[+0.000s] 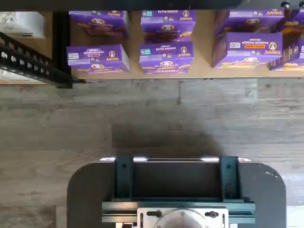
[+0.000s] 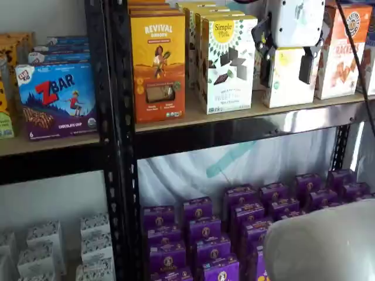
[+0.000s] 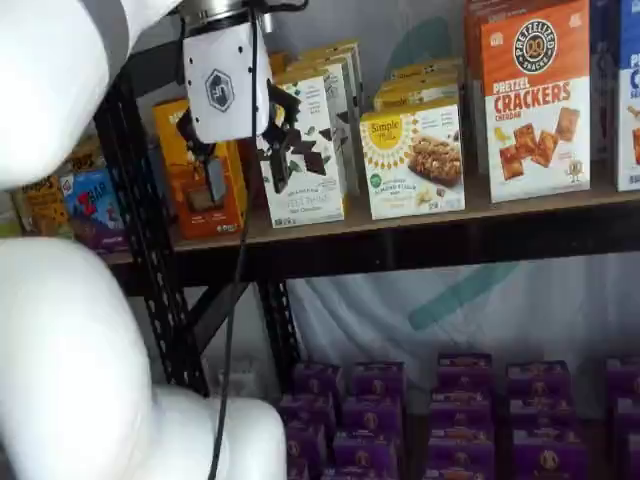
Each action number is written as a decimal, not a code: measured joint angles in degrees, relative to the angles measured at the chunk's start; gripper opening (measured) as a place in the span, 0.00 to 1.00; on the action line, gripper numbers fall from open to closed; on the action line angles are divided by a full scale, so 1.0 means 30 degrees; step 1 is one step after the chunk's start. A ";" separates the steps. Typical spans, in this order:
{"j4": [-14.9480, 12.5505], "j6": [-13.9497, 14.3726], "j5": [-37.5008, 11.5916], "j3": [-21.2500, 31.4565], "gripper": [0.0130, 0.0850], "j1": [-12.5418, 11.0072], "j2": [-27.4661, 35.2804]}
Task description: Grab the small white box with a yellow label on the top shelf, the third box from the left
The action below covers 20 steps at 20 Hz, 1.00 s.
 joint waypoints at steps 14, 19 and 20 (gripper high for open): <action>-0.1122 -0.0526 -0.1477 0.0732 1.00 -0.0134 -0.0511; -0.1443 -0.2145 -0.3782 0.1617 1.00 -0.1815 -0.0769; -0.1349 -0.2723 -0.4333 0.1700 1.00 -0.2466 -0.0637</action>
